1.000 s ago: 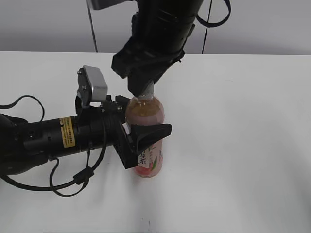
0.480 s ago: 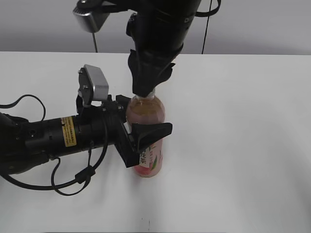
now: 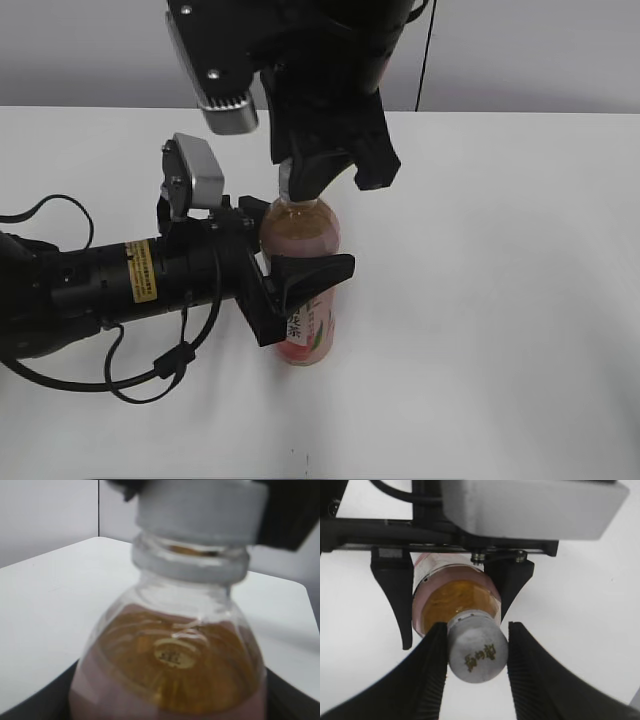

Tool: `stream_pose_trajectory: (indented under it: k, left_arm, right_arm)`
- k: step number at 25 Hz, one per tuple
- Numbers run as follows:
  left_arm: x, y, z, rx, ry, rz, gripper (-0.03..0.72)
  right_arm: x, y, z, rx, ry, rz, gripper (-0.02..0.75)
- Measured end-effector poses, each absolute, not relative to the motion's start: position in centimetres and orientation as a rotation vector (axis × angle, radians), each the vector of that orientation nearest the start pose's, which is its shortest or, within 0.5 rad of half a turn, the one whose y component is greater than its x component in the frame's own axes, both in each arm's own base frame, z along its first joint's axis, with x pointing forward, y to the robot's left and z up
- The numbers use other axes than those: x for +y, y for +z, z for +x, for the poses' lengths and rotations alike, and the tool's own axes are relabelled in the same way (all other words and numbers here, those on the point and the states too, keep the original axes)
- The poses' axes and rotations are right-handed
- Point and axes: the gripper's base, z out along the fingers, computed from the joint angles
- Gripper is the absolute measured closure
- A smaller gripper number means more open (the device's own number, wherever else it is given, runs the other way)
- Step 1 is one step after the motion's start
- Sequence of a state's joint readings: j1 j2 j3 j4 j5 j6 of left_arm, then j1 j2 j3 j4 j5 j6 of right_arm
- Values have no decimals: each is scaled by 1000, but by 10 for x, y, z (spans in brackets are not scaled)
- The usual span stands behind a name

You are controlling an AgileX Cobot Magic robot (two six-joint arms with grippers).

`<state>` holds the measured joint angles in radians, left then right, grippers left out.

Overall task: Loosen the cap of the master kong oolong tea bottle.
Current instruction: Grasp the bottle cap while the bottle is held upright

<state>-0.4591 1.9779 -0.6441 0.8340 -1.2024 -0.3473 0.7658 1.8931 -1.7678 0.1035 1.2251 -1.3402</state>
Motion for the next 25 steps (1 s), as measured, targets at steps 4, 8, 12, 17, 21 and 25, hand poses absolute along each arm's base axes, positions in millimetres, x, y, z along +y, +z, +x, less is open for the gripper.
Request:
stream_pose_trajectory:
  k: [4, 8, 12, 17, 21, 25]
  left_arm:
    - [-195, 123, 252, 1532, -980, 976, 232]
    - [-195, 123, 251, 1530, -981, 979, 232]
    - [-195, 123, 252, 1530, -980, 978, 232]
    - [-195, 123, 252, 1531, -981, 977, 232]
    - [-195, 123, 252, 1531, -981, 977, 232]
    - [-195, 123, 252, 1531, -982, 977, 232]
  right_arm:
    - [288, 305, 285, 1075, -3, -2591, 460]
    - [289, 305, 284, 751, -24, -2692, 460]
    - [288, 305, 284, 451, -74, -2761, 460]
    - [289, 305, 284, 123, -129, -2800, 460]
    - [288, 306, 284, -42, -158, -2807, 460]
    - [288, 306, 284, -186, -182, -2805, 460]
